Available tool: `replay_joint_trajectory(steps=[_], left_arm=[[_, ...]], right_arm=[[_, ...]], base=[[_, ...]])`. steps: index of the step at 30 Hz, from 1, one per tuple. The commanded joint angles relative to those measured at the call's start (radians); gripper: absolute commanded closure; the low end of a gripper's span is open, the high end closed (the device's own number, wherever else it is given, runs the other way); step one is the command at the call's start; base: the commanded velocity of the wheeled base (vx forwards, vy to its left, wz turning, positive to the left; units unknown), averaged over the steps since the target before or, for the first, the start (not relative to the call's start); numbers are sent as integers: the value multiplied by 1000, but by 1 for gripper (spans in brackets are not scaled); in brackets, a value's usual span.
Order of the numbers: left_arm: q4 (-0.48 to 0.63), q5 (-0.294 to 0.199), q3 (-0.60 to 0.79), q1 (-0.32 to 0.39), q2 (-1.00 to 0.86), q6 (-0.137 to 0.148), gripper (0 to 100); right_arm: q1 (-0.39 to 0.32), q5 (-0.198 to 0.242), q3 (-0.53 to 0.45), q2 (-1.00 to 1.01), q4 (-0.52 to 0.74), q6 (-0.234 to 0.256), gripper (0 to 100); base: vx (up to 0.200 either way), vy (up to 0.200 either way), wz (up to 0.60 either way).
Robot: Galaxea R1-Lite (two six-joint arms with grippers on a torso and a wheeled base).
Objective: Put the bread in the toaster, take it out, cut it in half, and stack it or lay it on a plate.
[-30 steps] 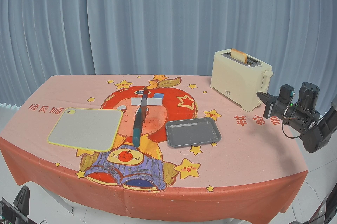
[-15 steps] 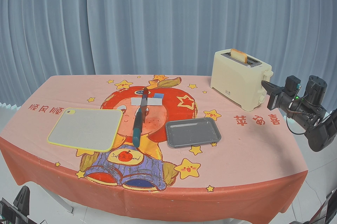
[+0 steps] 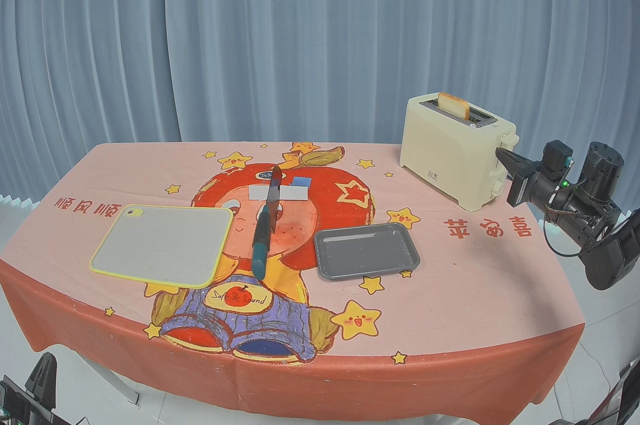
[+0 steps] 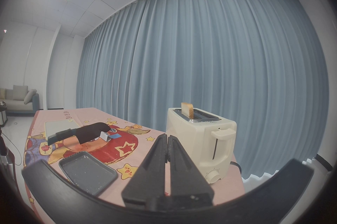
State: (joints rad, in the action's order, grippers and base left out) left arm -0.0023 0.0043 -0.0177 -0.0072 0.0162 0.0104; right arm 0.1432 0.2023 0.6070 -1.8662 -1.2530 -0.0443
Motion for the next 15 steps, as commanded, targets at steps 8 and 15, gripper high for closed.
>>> replay_joint_trajectory(steps=[8, 15], left_arm=[[-1, 0, 18, 0, -1, 0, 100], [-1, 0, 18, 0, -1, 0, 100]], right_arm=[[13, 0, -12, -4, 0, 0, 100], [12, 0, -10, -4, 0, 0, 100]], base=[[0, 0, 0], [0, 0, 0]])
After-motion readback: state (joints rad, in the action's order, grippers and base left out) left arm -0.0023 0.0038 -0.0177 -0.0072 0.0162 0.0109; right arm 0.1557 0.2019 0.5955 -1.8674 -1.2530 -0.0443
